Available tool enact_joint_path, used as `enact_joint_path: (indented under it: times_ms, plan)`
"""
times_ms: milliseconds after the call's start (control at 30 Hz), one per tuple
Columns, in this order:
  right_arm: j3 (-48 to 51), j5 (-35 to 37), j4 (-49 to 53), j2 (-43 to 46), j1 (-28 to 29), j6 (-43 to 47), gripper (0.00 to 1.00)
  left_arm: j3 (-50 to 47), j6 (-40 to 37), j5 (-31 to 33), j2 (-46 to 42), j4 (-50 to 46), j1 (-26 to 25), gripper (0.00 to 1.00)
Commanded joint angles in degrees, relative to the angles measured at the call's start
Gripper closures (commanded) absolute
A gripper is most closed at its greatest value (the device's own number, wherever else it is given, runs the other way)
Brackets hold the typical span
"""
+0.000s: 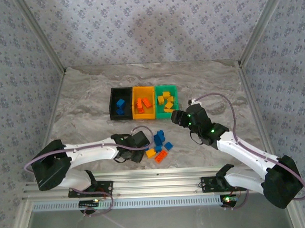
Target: Sort the legos into containers by color
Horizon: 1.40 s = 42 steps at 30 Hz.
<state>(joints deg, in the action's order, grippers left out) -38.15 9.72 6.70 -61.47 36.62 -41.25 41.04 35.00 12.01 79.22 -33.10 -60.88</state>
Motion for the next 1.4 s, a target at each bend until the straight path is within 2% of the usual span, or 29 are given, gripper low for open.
enact_joint_path:
  times_ms: [0, 200, 367, 633, 867, 933, 1033, 1133, 1267, 1367]
  plan:
    - [0.66, 1.01, 0.84, 1.40, -0.50, -1.14, 0.28, 1.05, 0.72, 1.21, -2.42, -2.48, -0.47, 0.56]
    - [0.96, 1.14, 1.01, 2.28, -0.83, -1.30, 0.28, 7.43, -2.31, 4.29, -3.87, -5.12, 0.45, 0.55]
    - [1.35, 1.09, 1.17, 2.93, -1.03, -1.57, 0.28, 14.96, -7.64, 4.56, -0.12, -2.45, 5.90, 0.55]
    - [1.79, 0.95, 2.56, 3.42, -1.75, -1.72, 0.28, 34.26, -14.31, 3.98, 17.27, 2.27, 16.38, 0.55]
    - [2.18, -0.44, 3.71, 4.43, -2.26, -1.65, 0.27, 50.42, -15.84, 6.77, 31.60, -0.76, 20.04, 0.54]
    - [2.17, -1.89, 4.16, 4.36, -2.32, -1.51, 0.26, 53.55, -15.68, 6.98, 34.23, -1.62, 20.85, 0.48]
    - [2.43, -4.48, 4.33, 4.02, -2.12, -1.14, 0.24, 56.86, -15.37, 6.27, 36.13, -2.54, 21.07, 0.29]
    - [2.73, -5.80, 4.57, 3.20, -1.83, -0.85, 0.24, 58.35, -14.83, 5.01, 35.31, -2.58, 20.83, 0.20]
    - [2.97, -6.81, 3.87, 1.45, -1.13, -0.52, 0.24, 57.11, -13.78, 3.14, 29.95, -1.25, 19.90, 0.09]
    - [2.17, -8.20, 2.34, -1.76, 0.32, 0.52, 0.24, 51.55, -12.94, 1.96, 22.07, 2.41, 18.02, 0.03]
